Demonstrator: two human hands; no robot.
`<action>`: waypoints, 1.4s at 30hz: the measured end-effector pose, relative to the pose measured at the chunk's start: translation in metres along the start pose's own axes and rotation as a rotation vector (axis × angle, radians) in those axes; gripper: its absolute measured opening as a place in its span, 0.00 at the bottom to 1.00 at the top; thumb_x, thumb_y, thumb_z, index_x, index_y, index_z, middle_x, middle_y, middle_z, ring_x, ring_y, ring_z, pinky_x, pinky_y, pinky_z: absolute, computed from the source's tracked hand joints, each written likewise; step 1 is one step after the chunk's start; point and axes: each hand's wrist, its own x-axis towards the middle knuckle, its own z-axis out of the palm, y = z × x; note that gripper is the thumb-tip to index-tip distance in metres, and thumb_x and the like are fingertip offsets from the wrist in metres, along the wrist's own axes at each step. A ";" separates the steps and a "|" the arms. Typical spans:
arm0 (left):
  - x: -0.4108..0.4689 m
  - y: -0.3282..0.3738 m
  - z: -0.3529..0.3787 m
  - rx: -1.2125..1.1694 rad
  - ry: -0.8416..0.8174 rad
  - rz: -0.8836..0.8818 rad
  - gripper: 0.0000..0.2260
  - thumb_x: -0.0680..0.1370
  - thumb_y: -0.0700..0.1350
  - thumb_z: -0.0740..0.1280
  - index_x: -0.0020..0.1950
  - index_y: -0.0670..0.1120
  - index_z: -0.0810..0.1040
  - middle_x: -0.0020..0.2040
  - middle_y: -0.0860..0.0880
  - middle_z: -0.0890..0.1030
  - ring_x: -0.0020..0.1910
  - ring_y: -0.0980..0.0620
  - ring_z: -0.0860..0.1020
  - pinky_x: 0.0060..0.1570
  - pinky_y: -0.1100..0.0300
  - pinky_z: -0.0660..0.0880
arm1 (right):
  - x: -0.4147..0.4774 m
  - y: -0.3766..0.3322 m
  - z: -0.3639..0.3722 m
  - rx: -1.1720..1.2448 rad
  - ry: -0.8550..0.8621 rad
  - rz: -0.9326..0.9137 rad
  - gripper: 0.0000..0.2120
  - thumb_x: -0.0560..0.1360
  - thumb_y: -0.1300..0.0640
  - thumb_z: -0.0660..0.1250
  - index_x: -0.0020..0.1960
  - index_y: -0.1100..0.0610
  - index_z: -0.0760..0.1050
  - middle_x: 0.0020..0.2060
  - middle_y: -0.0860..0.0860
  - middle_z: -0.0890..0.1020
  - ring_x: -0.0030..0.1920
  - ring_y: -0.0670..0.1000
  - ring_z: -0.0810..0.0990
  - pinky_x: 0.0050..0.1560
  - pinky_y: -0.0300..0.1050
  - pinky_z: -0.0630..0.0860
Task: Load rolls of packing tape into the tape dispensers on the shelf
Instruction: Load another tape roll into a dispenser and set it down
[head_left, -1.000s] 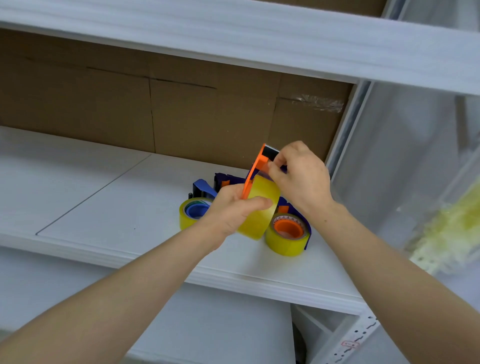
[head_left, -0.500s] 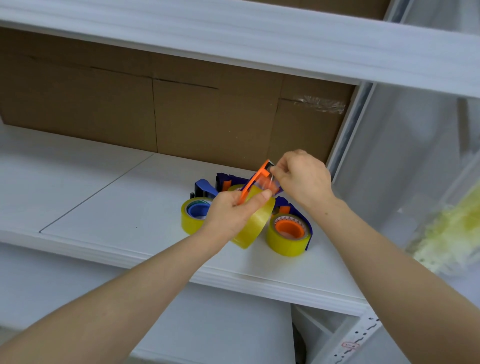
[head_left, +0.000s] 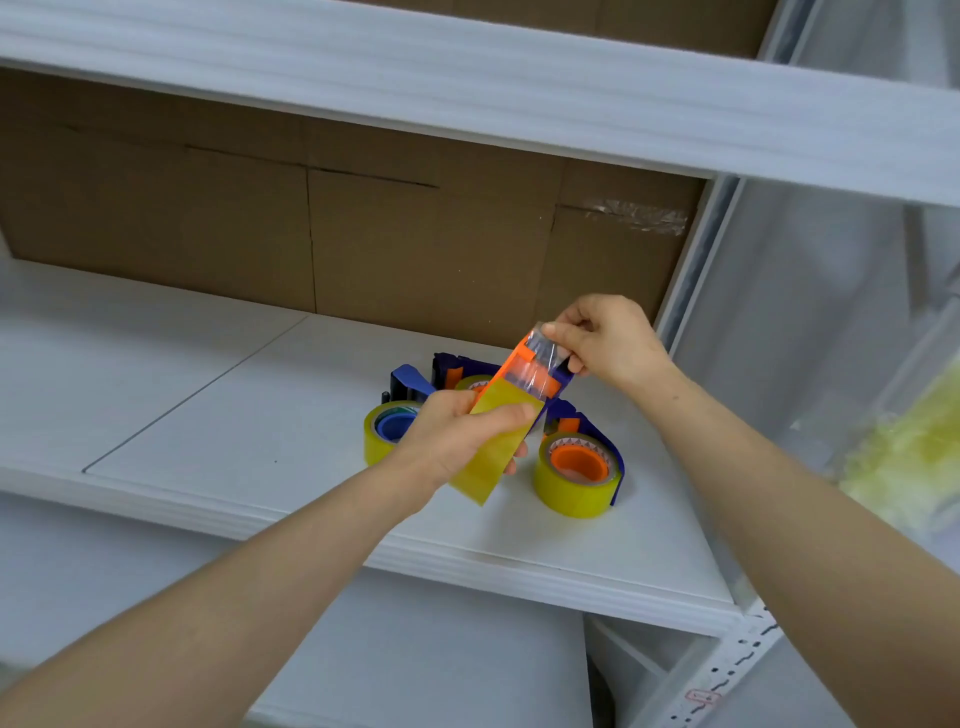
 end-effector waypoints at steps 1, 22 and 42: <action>0.000 0.001 -0.001 0.013 -0.020 -0.005 0.02 0.74 0.42 0.69 0.42 0.46 0.80 0.32 0.48 0.83 0.31 0.52 0.80 0.36 0.60 0.78 | 0.000 0.001 -0.001 0.023 -0.005 0.011 0.07 0.77 0.53 0.64 0.45 0.57 0.74 0.32 0.49 0.78 0.34 0.49 0.78 0.48 0.54 0.80; -0.010 0.007 -0.004 0.004 0.115 -0.082 0.13 0.72 0.50 0.72 0.38 0.40 0.80 0.30 0.43 0.81 0.23 0.52 0.77 0.25 0.63 0.75 | 0.001 0.004 -0.007 0.276 -0.326 0.077 0.12 0.72 0.64 0.70 0.55 0.60 0.74 0.36 0.51 0.80 0.37 0.46 0.79 0.39 0.40 0.79; -0.008 0.007 0.005 -0.024 0.140 -0.090 0.09 0.70 0.47 0.74 0.39 0.41 0.81 0.28 0.45 0.81 0.22 0.53 0.77 0.26 0.63 0.75 | -0.004 0.017 -0.014 0.325 -0.203 0.256 0.06 0.70 0.69 0.69 0.44 0.60 0.80 0.38 0.56 0.82 0.33 0.47 0.80 0.34 0.38 0.80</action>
